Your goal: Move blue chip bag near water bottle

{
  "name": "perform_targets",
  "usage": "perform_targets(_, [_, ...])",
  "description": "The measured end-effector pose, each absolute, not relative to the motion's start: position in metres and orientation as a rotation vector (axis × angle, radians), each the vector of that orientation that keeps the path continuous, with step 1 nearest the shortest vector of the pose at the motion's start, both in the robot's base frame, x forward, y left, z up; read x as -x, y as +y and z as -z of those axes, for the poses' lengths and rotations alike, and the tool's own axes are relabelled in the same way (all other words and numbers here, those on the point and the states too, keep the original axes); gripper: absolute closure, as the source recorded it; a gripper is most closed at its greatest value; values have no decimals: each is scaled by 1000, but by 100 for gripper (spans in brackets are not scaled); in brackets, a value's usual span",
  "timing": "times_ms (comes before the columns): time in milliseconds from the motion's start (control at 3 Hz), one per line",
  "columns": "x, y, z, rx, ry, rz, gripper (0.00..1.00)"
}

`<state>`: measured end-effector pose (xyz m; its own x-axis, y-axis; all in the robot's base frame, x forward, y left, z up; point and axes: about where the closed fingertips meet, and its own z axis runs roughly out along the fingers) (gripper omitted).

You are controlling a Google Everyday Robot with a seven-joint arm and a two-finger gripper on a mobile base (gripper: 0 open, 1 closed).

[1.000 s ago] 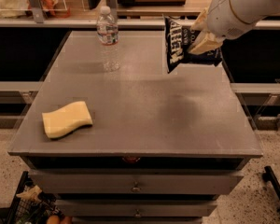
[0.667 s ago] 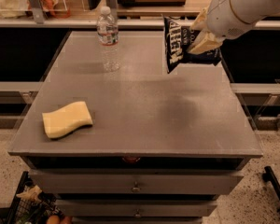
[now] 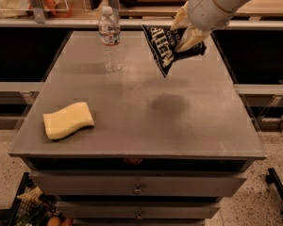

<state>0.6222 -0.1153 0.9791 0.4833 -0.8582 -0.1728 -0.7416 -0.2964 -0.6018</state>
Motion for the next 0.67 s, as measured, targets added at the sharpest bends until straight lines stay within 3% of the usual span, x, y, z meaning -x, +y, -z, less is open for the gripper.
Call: perform_targets(667, [-637,-90,-962,2414,1089,276,100])
